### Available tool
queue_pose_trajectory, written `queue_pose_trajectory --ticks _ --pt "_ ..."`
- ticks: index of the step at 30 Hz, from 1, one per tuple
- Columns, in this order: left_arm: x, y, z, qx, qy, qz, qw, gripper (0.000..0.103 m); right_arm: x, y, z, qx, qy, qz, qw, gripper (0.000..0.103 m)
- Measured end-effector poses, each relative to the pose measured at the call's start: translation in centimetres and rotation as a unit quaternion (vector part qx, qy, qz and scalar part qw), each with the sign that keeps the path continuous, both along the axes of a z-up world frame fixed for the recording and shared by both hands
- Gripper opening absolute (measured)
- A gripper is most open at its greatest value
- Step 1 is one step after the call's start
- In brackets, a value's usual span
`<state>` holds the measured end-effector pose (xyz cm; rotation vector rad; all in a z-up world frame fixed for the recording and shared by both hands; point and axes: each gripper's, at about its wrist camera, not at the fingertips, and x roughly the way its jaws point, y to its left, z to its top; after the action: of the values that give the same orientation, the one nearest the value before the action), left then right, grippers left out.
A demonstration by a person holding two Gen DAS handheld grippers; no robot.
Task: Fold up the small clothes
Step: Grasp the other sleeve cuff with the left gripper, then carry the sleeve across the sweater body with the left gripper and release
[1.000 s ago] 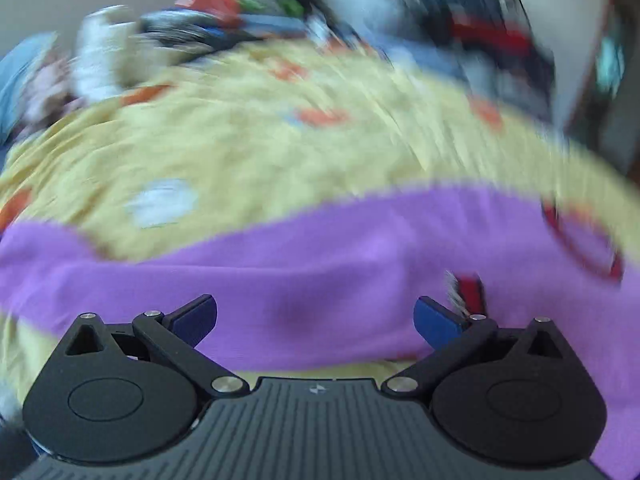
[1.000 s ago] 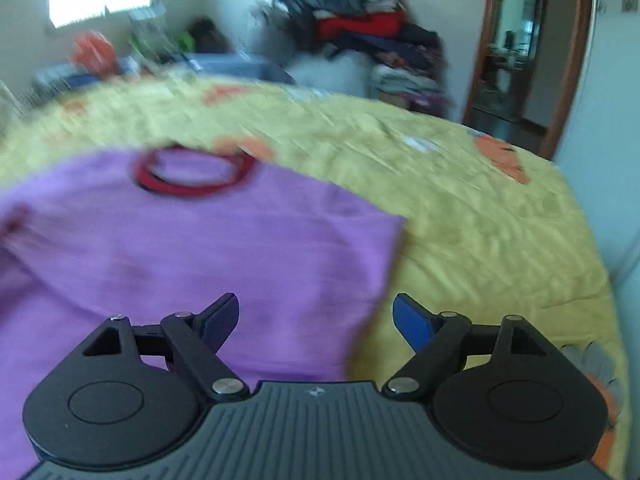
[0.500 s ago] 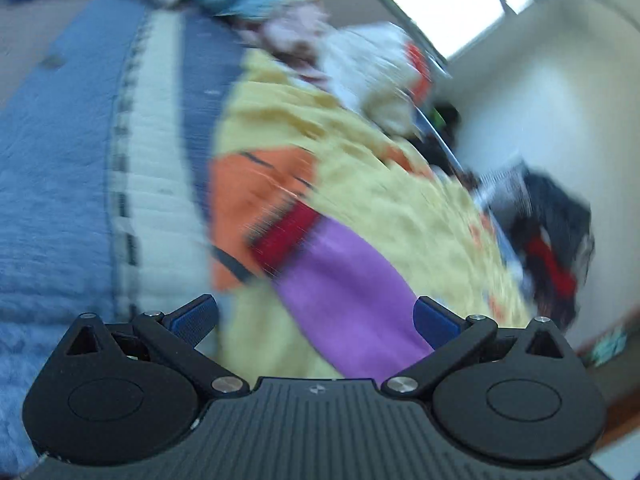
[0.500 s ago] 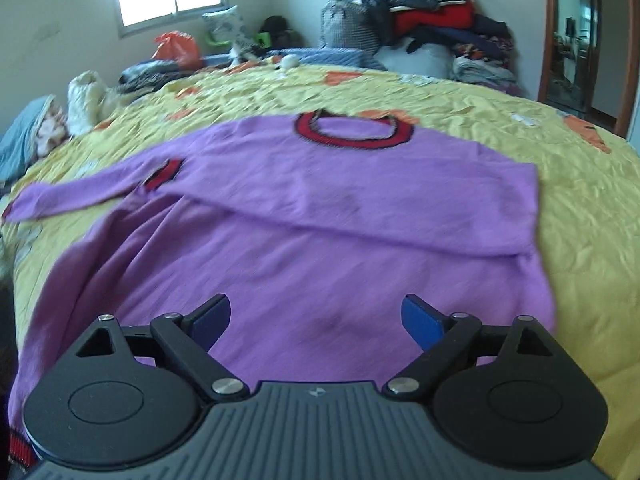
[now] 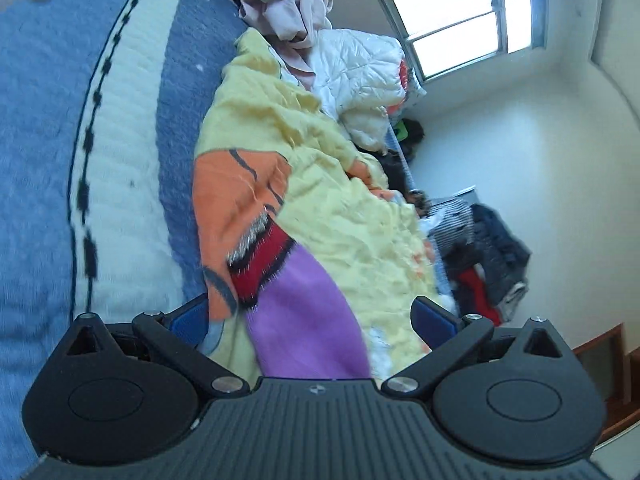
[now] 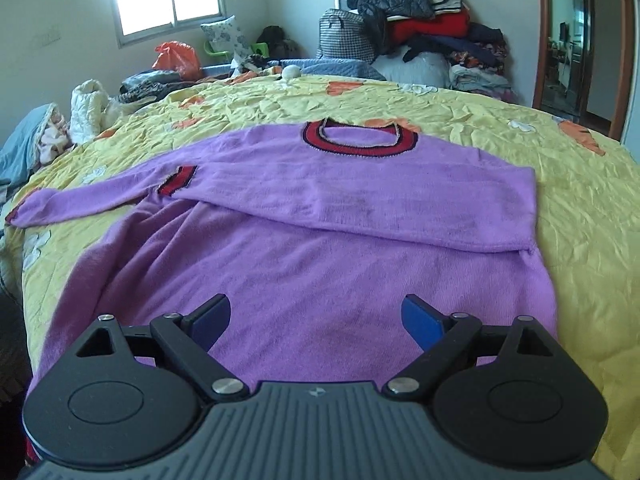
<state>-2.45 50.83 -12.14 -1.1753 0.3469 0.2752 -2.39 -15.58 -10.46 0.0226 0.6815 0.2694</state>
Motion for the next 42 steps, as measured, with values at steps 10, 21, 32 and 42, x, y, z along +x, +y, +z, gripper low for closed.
queue_pose_trajectory --ticks 10,21,32,42 --pt "-2.5 -2.0 1.8 0.031 -0.029 0.006 0.9991 0.102 0.5 1.5 -0.6 -0.016 0.009 0.013 1.0 0.093" --pt "1.9 1.6 -1.7 -0.001 0.002 0.007 1.0 0.028 0.2 1.9 -0.9 0.004 0.021 0.017 1.0 0.093" --pt "-1.2 1.8 0.4 0.028 -0.012 0.069 0.9971 0.004 1.1 3.8 -1.6 -0.037 0.051 -0.019 0.998 0.103" --pt "-6.4 -2.5 -1.5 0.011 -0.01 0.08 0.9967 0.003 0.5 5.9 -2.8 -0.148 0.037 -0.021 0.988 0.103"
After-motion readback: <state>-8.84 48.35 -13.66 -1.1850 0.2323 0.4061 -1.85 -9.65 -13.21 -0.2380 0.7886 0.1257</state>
